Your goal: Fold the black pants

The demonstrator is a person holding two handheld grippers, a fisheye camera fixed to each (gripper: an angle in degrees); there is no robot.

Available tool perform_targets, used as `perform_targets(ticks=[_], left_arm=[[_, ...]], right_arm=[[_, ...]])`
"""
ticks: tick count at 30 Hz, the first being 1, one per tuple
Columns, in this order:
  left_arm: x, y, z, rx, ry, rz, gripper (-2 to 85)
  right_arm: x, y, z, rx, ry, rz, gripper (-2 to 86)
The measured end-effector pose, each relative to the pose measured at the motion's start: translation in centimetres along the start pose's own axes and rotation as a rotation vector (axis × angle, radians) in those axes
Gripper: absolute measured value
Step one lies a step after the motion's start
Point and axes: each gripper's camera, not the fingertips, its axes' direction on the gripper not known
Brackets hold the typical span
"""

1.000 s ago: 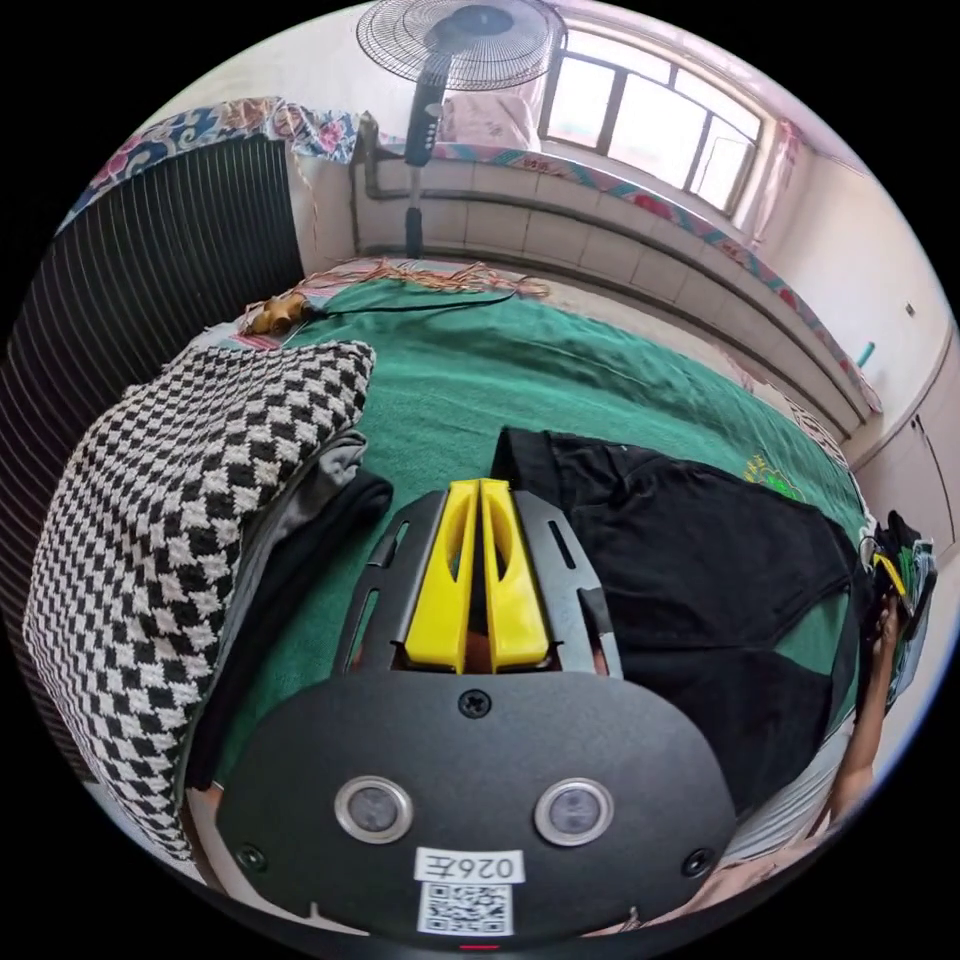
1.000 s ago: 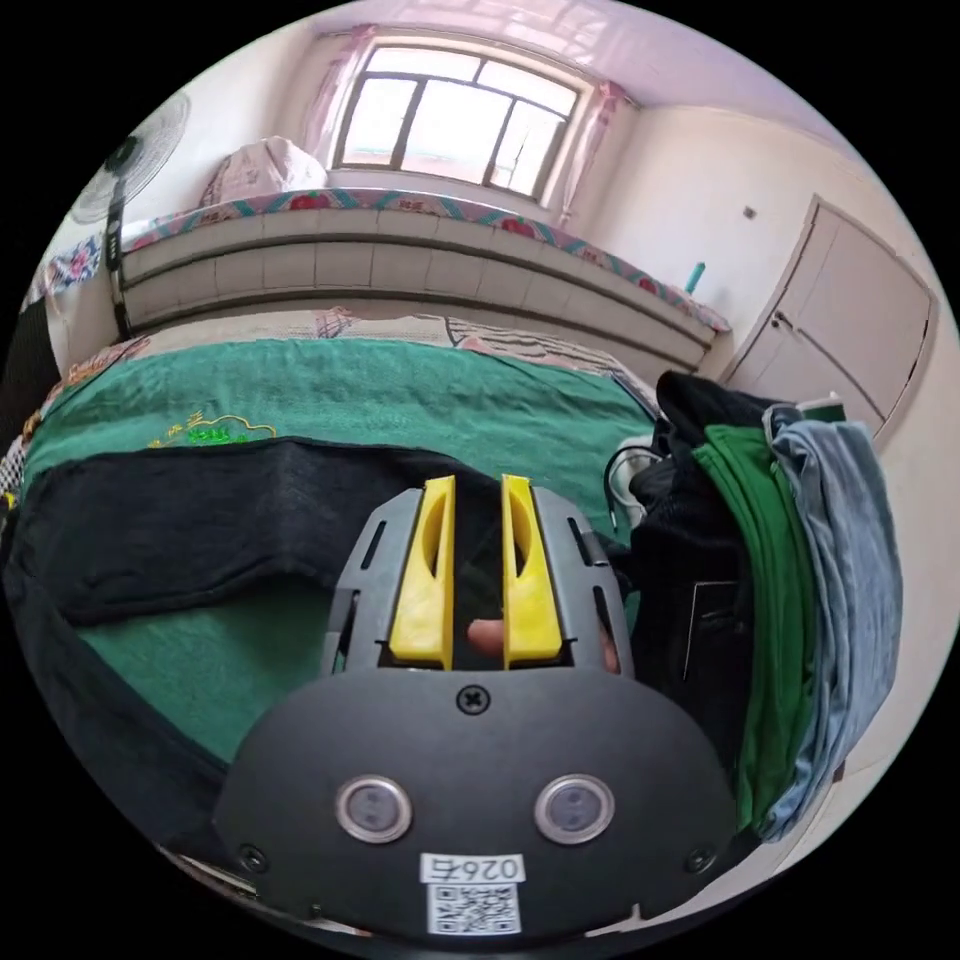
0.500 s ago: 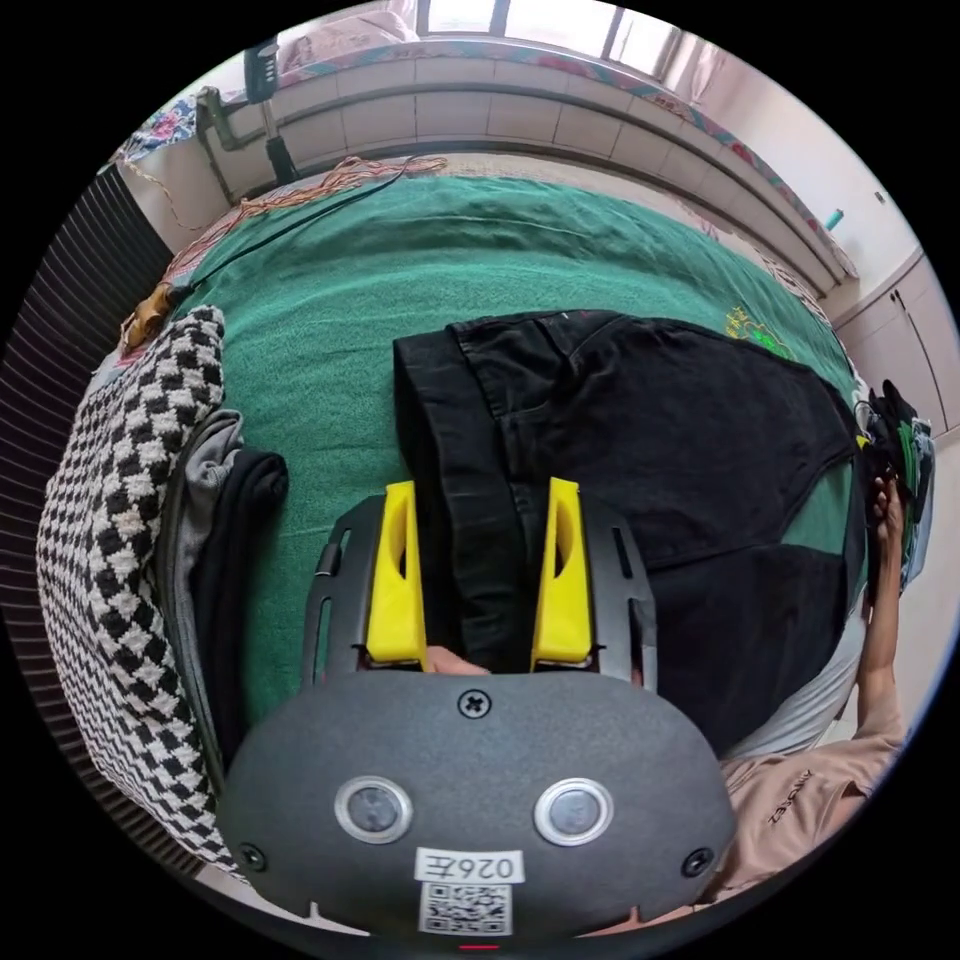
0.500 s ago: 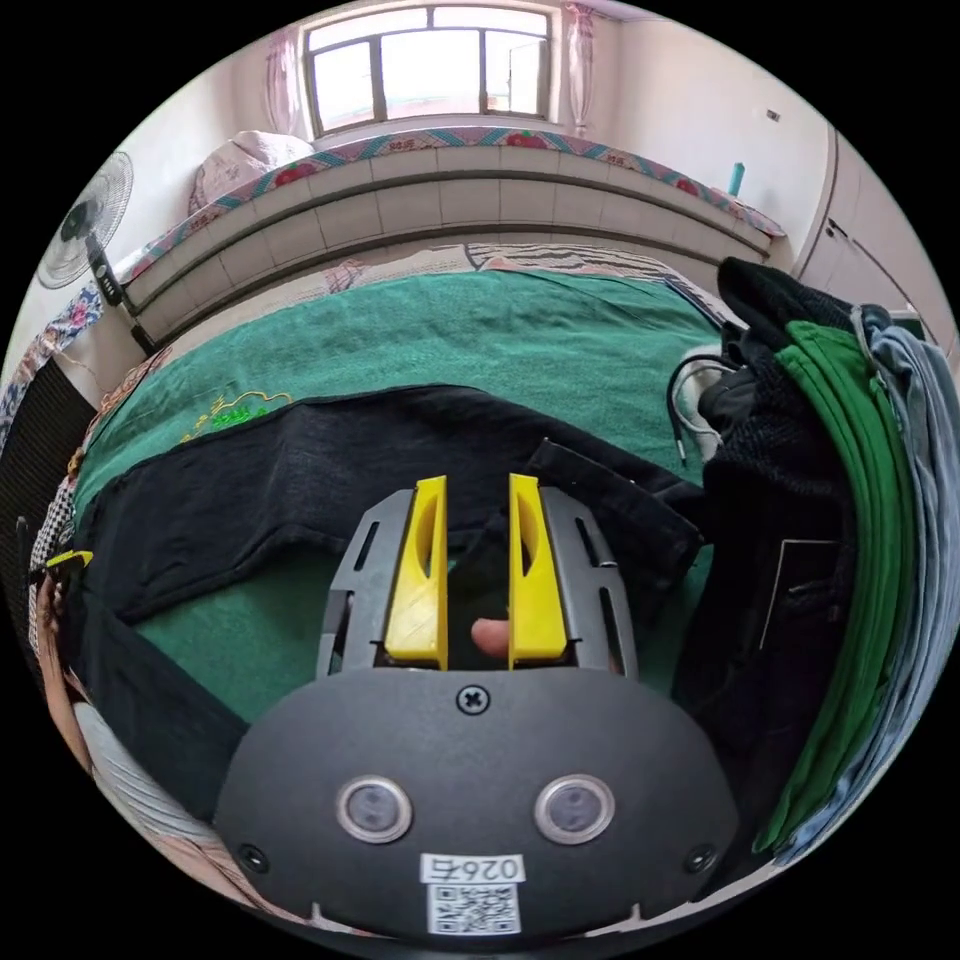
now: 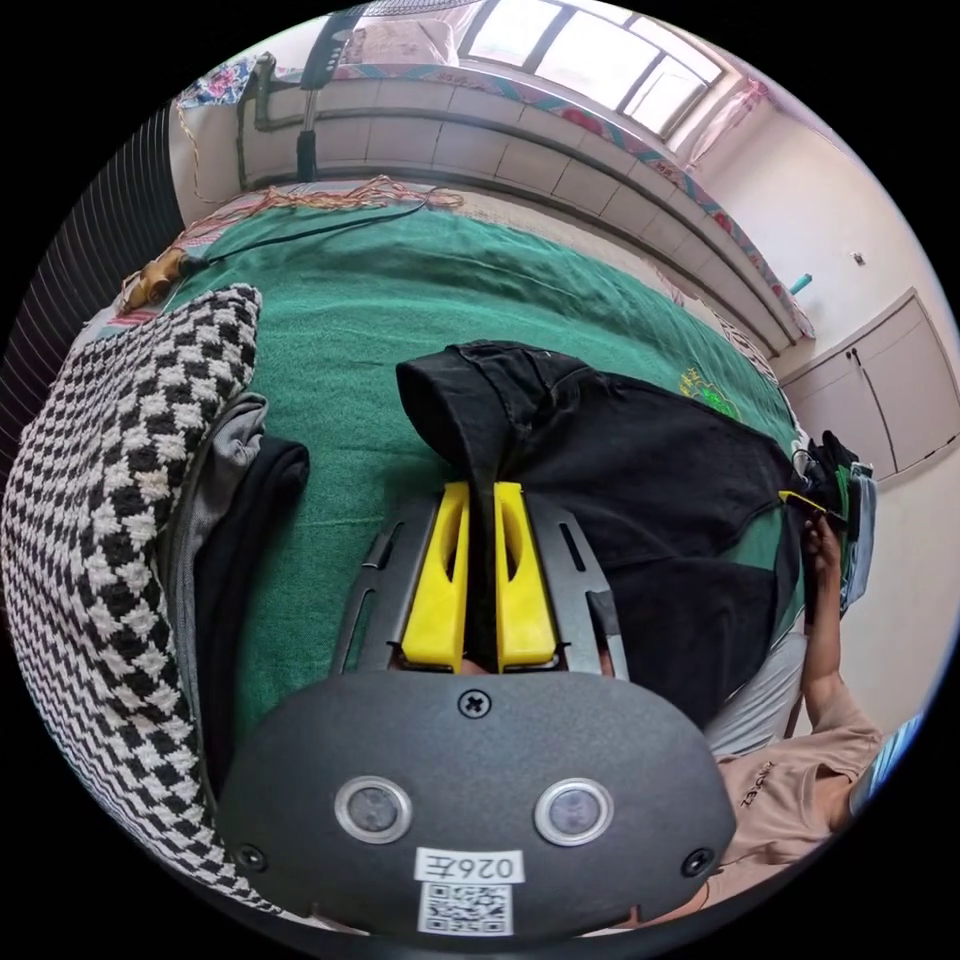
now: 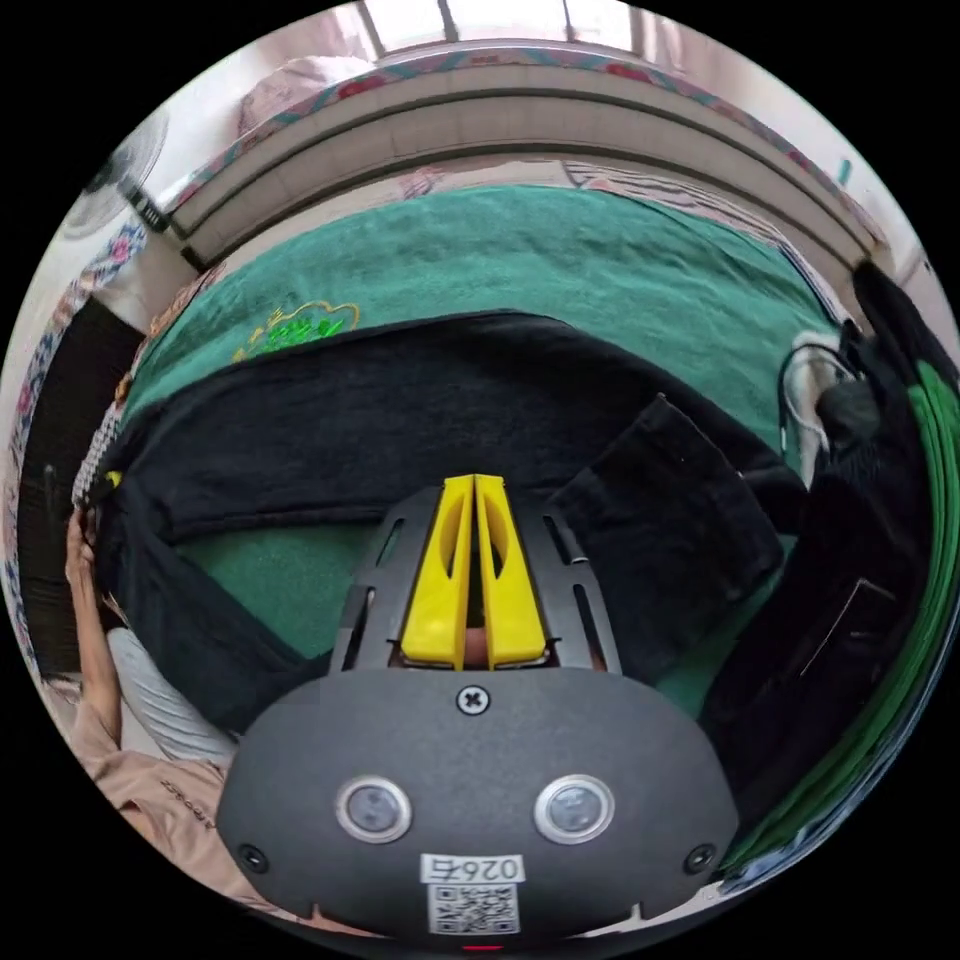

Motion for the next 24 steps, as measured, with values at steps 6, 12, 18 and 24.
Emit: perform_targets(ticks=[6, 12, 18, 24], left_arm=[[0.8, -0.2, 0.6, 0.01, -0.044, 0.026, 4.1], [0.8, -0.5, 2.7, -0.02, -0.07, 0.043, 4.5], [0.5, -0.6, 4.2, -0.034, -0.065, 0.043, 5.1], [0.3, -0.7, 5.2, -0.041, -0.057, 0.04, 5.5]], right_arm=[[5.5, 2.0, -3.5, 0.215, 0.158, 0.296, 2.9], [5.3, 0.7, -5.7, 0.372, 0.19, 0.25, 3.9], [7.2, -4.6, -3.4, 0.306, 0.191, 0.265, 7.3], [6.4, -4.0, 0.8, 0.14, 0.068, 0.116, 3.6]])
